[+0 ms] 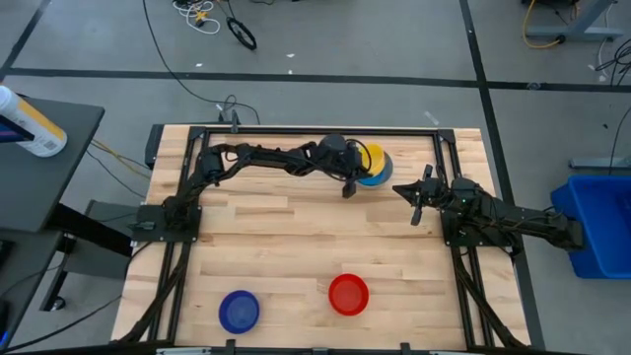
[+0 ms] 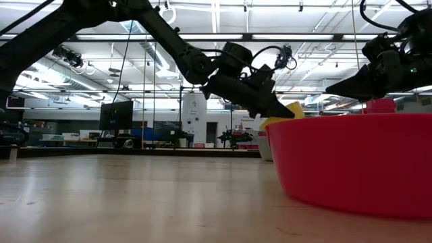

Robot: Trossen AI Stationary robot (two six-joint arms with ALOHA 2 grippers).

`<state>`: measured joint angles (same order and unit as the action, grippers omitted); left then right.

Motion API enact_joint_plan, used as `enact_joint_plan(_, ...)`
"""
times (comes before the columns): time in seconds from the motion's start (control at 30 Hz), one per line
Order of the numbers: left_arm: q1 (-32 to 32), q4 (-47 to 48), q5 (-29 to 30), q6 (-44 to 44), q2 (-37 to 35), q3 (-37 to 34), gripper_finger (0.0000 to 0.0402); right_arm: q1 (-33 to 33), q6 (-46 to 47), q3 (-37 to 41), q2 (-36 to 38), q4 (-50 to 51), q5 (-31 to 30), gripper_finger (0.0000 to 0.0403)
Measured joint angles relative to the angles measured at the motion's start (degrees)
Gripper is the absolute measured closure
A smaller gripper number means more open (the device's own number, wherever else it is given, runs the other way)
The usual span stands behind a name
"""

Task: Nest bowls inside each other
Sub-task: Stack the yellow bowl on the blue bowl

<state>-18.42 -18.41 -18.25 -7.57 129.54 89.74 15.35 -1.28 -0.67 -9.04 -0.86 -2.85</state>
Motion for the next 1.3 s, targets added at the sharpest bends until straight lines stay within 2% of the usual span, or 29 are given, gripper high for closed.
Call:
enact_joint_plan(0.83,-0.67,7.64,0.48,-3.36,0.0,0.69,0.0395,0.0,-1.38,0.04,0.02,-0.57,-0.08,0.0389)
enact_joint_plan(1.13,-0.43,19.69,2.79,-6.39,0.0,6.83,0.0395,0.0,-1.53,0.04,0.02,-0.61,-0.07,0.0389)
enact_joint_plan(1.3,-0.39,20.69,2.55,-7.26,-0.07,7.55,0.0395,0.0,-1.53,0.04,0.02,-0.61,-0.07,0.0389)
